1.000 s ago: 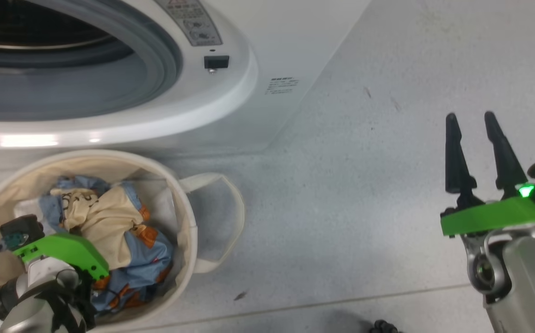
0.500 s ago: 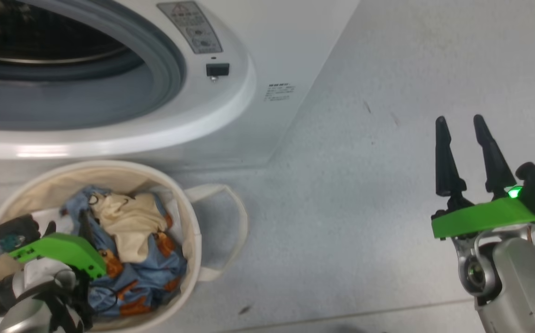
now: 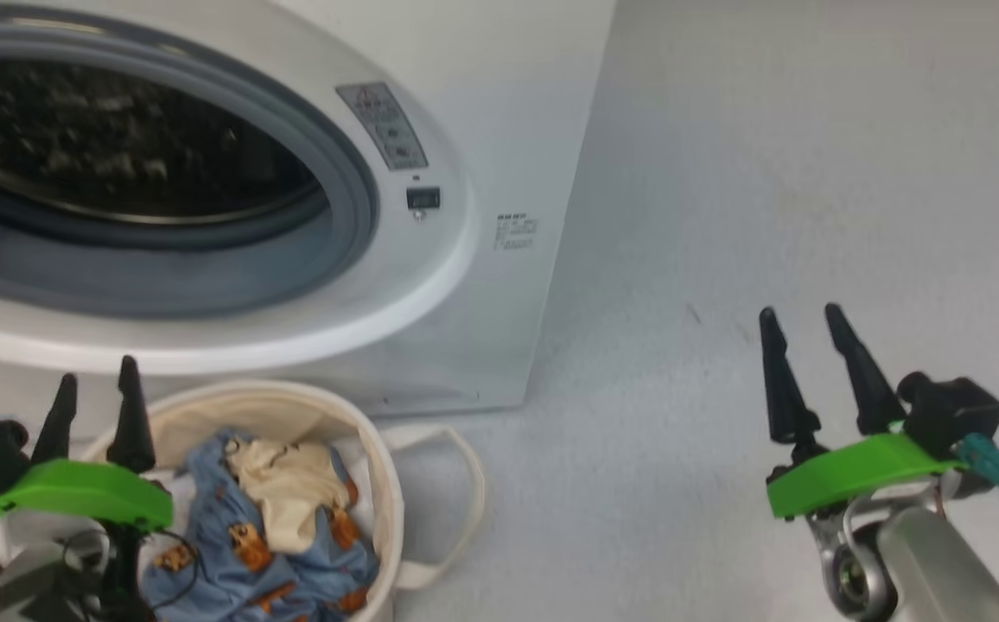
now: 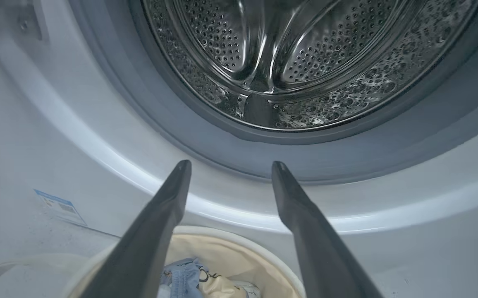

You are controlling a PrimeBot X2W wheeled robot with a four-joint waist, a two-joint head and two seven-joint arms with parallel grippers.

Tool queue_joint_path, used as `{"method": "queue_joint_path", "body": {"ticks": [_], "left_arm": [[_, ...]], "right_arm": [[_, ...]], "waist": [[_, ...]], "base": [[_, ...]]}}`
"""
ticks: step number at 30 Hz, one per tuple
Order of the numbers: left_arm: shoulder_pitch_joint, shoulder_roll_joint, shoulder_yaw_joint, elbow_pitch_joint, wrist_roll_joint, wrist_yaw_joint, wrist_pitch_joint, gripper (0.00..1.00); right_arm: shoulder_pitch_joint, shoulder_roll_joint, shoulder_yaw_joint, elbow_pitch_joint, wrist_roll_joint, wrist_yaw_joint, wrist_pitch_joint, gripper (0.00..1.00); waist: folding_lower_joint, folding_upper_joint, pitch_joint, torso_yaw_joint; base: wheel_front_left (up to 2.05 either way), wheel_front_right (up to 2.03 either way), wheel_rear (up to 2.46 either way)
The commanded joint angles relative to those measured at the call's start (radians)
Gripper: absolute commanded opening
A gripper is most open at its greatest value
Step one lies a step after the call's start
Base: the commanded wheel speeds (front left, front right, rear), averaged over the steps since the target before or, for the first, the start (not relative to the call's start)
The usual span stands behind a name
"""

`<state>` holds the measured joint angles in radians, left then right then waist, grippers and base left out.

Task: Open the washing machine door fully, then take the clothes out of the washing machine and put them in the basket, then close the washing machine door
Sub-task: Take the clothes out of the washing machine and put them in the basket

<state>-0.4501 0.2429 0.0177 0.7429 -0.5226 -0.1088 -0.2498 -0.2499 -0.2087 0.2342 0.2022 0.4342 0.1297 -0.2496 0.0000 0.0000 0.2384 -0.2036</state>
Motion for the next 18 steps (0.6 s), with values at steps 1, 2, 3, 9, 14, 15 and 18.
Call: {"method": "queue_joint_path", "body": {"ticks": [1, 2, 3, 9, 14, 15, 18], "left_arm": [[0.007, 0.038, 0.029, -0.062, 0.015, -0.01, -0.012, 1.0], [0.022, 0.038, 0.031, -0.107, 0.018, -0.013, -0.012, 1.0], [0.041, 0.04, 0.033, -0.148, 0.024, -0.015, -0.012, 1.0], [0.165, 0.091, 0.018, -0.325, 0.089, 0.003, -0.004, 1.0], [0.264, 0.109, 0.018, -0.444, 0.092, 0.03, 0.06, 1.0], [0.284, 0.108, 0.022, -0.464, 0.083, 0.031, 0.072, 1.0], [0.334, 0.121, 0.015, -0.514, 0.091, 0.041, 0.107, 1.0]], "right_arm": [[0.012, -0.001, 0.021, -0.022, 0.001, 0.001, -0.012, 1.0], [0.017, 0.0, 0.024, -0.017, 0.0, 0.001, -0.012, 1.0], [0.024, 0.001, 0.029, -0.01, 0.001, 0.001, -0.012, 1.0], [0.059, -0.003, 0.044, 0.009, -0.002, 0.001, -0.012, 1.0], [0.066, 0.006, 0.055, 0.008, -0.003, 0.001, -0.012, 1.0], [0.067, 0.008, 0.058, 0.008, -0.003, 0.001, -0.012, 1.0], [0.066, 0.009, 0.066, 0.007, -0.003, 0.001, -0.012, 1.0]], "waist": [[0.0, 0.0, -0.055, 0.002], [0.0, 0.0, -0.07, 0.002], [0.0, 0.0, -0.088, 0.002], [0.0, 0.0, -0.161, -0.011], [0.0, 0.0, -0.184, -0.034], [0.0, 0.0, -0.187, -0.038], [0.0, 0.0, -0.188, -0.043]], "base": [[0.0, 0.0, 0.0], [0.0, 0.0, 0.0], [0.0, 0.0, 0.0], [0.0, 0.0, 0.0], [0.0, 0.0, 0.0], [0.0, 0.0, 0.0], [0.0, 0.0, 0.0]]}}
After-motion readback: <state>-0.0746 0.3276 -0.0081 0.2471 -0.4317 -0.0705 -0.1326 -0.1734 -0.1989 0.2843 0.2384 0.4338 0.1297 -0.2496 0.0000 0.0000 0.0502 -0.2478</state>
